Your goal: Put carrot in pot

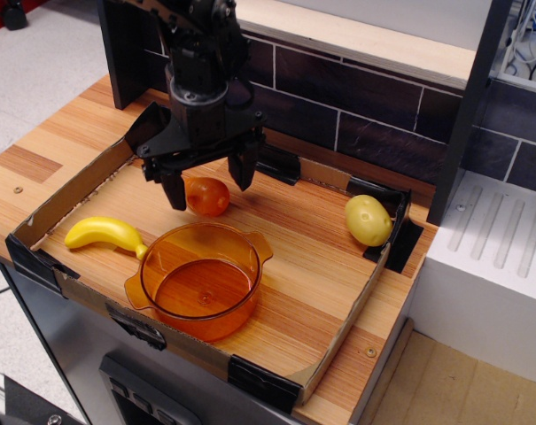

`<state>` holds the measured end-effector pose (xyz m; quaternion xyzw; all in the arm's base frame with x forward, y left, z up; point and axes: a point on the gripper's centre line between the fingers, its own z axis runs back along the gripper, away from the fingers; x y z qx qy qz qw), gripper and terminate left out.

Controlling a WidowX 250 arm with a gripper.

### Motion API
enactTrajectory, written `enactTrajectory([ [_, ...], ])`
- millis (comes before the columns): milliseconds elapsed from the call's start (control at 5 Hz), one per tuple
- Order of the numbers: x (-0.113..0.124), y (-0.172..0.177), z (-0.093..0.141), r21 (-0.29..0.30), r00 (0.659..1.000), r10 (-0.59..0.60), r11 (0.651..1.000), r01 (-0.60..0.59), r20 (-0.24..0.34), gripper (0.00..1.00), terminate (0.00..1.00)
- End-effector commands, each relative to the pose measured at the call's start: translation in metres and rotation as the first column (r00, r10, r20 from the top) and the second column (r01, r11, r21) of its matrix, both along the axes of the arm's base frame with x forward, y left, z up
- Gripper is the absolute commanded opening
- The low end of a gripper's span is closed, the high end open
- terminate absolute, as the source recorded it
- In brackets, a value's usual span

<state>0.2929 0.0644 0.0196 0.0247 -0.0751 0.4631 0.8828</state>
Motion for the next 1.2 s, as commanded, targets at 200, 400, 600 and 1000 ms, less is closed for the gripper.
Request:
enactTrajectory([
  [200,-0.001,-0.003,-0.006,0.035,1.000,-0.005,0.999,0.005,0.005,1.00,0.00],
  [400,-0.002,-0.004,-0.008,0.042,1.000,0.002,0.999,-0.002,-0.001,0.00,0.00],
  [600,-0.001,-0.003,-0.007,0.051,1.000,-0.003,0.999,0.002,0.011,0.00,0.00],
  [1000,0.011,-0.003,0.032,0.018,0.999,0.014,1.000,-0.015,0.036,0.00,0.00],
])
